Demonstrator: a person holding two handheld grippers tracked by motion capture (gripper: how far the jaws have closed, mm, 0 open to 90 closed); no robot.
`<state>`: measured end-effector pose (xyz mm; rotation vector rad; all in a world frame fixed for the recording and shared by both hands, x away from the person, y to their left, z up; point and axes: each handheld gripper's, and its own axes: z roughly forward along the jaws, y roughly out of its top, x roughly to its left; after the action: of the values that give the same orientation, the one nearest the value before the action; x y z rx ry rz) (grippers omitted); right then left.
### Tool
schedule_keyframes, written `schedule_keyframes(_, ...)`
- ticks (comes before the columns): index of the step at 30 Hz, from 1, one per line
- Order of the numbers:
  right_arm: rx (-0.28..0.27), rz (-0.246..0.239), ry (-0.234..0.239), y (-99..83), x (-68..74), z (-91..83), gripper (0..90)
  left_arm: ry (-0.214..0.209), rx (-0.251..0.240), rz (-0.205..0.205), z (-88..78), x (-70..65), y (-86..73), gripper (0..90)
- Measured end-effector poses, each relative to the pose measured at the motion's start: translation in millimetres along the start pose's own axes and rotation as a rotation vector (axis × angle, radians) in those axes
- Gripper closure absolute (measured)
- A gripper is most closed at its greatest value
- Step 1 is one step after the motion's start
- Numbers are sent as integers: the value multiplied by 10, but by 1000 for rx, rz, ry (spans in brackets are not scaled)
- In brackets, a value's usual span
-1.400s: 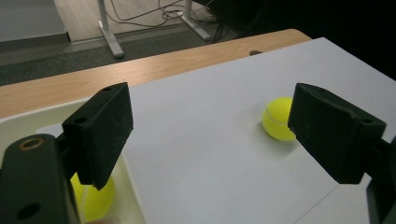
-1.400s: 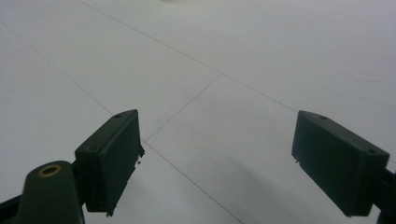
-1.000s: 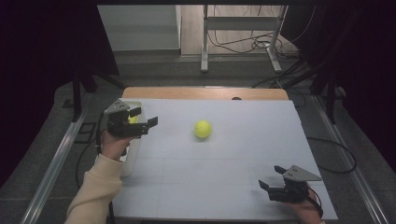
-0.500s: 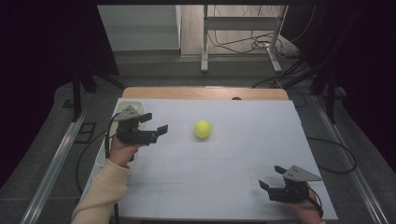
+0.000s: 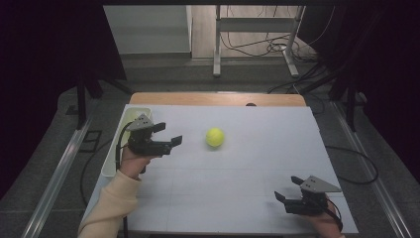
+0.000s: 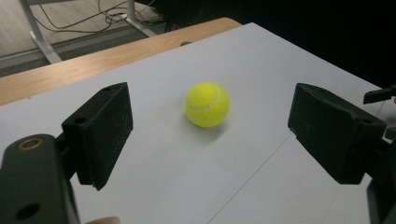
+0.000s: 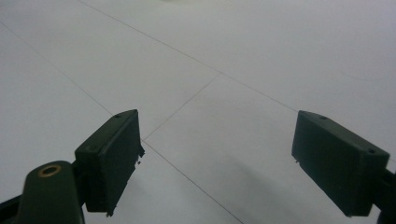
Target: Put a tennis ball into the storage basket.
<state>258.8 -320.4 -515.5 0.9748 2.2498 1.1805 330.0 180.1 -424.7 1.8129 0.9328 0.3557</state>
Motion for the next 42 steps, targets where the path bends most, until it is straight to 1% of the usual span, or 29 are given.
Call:
schedule_keyframes(3, 0, 0, 0, -1, 1, 0, 162, -7, 16, 6, 35, -21, -4, 143)
schedule_keyframes(24, 3, 1, -5, -6, -2, -12, 162, -30, 42, 19, 183, -123, -13, 142)
schedule_keyframes(32, -1, 0, -2, -4, -5, -16, 162, -39, 69, 19, 302, -155, -15, 143)
schedule_keyframes(37, -10, -2, 2, -1, 0, -24, 162, -41, 94, 17, 419, -176, -28, 143)
schedule_keyframes(42, -10, -3, 3, -2, 1, -30, 162, -42, 107, 13, 513, -196, -15, 143)
